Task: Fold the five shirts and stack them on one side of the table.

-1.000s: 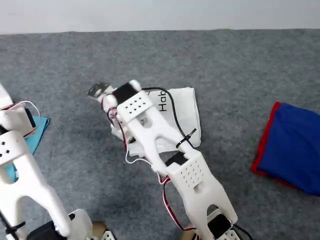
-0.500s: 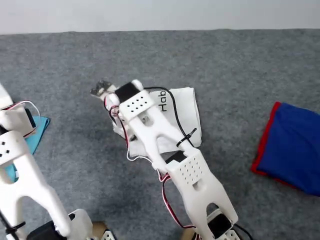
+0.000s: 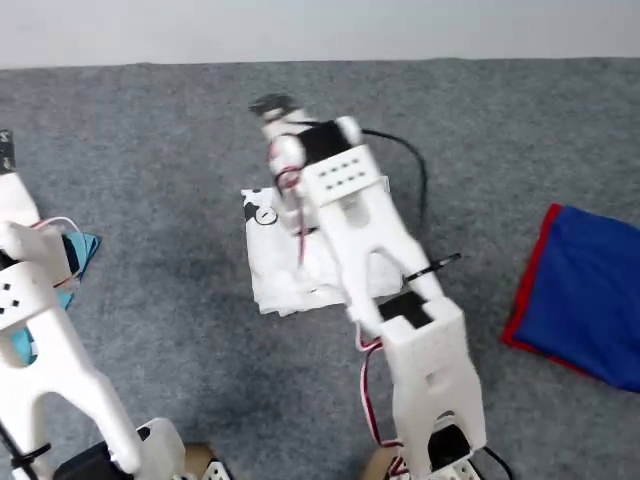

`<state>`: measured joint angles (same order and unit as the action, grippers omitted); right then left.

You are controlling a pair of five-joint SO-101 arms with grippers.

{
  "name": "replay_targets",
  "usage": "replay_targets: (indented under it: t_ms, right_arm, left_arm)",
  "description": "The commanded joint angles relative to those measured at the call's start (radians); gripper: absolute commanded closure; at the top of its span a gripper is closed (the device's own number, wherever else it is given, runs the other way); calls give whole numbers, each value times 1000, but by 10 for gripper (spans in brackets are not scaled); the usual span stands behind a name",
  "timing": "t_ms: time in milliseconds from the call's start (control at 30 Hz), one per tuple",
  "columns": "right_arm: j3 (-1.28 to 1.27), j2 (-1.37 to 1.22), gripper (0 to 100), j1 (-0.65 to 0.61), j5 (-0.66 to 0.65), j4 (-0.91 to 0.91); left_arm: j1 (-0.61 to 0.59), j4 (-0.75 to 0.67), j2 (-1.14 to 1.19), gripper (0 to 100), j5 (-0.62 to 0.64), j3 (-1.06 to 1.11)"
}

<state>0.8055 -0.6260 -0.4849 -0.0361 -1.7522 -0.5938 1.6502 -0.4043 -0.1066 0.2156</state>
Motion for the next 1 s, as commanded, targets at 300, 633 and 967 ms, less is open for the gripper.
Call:
replay_targets:
  t_ms: [300,633,967]
  right_arm:
    - [-6,-70,726,136,302,87]
    - [-5,-125,725,173,307,91]
    - [-5,-156,652,196,313,96]
  left_arm:
    - [3,55,-29,994,-86,-16]
    - [3,52,-21,994,-89,-15]
    - [2,52,127,994,-89,-22]
